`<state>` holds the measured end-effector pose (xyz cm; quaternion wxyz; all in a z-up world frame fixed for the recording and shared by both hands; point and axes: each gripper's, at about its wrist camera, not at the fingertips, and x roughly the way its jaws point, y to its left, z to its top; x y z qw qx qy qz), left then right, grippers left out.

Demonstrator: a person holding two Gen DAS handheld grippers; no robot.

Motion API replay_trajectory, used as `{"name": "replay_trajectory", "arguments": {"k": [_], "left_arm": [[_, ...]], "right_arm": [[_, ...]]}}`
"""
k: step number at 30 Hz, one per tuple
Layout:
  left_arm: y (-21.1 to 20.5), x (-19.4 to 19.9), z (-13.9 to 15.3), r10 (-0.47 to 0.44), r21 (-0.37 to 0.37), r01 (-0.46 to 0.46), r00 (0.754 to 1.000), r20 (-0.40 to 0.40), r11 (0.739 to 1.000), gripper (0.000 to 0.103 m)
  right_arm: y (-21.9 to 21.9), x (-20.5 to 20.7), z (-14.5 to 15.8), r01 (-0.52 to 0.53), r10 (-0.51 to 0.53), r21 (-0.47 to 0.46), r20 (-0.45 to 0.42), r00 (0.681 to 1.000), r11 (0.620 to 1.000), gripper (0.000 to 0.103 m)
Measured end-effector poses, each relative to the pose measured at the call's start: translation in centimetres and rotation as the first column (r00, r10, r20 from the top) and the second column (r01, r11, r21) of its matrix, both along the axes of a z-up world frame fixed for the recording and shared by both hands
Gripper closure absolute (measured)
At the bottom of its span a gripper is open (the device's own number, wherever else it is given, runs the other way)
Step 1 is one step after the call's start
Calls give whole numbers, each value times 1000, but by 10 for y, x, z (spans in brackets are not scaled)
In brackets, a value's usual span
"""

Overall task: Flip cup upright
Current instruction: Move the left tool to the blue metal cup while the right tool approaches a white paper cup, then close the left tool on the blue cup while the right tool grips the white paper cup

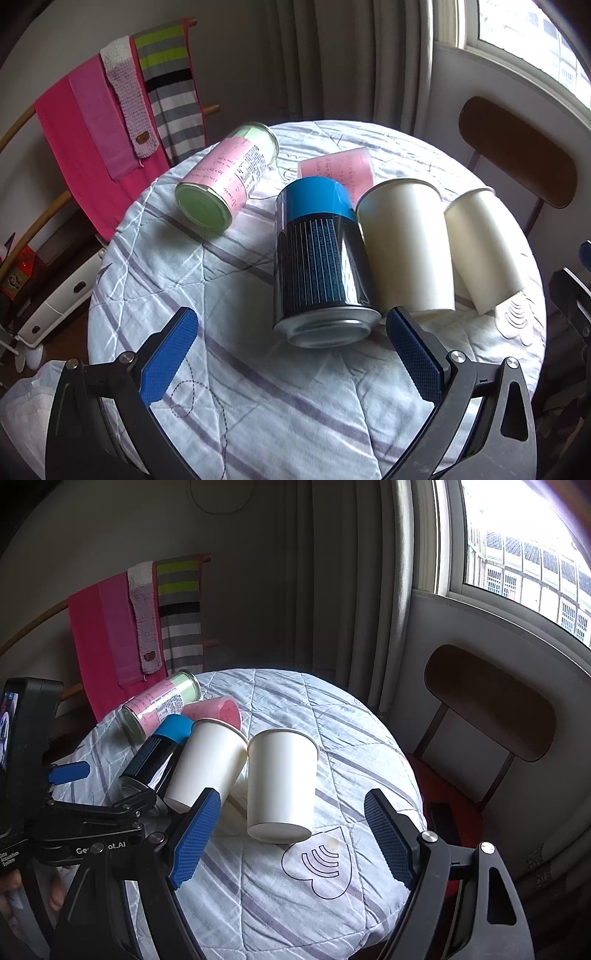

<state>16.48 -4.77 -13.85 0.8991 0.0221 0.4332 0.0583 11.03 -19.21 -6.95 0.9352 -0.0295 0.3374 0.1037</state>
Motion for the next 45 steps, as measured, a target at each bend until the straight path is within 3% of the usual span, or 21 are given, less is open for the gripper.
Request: {"name": "replay_trajectory", "arguments": {"k": [16,25,39,45], "left_arm": [[5,30,-27,-2,19,3,999,-46,1000,1],[12,25,-24,-37,-15,36,998,-43,999,33],[31,11,-22,-83,-43,81,994,-65,996,33],[43,-12,-17,-92,-7,92,993,-78,996,33]], "right_arm": [[-4,15,-20,-5,6,19,-53,999,1000,22],[0,22,-28,-5,6,19,-86,996,1000,22],[6,23,-28,3,-1,19,-100,995,1000,22],[11,26,-31,-11,16,35,-128,992,999,22]]}}
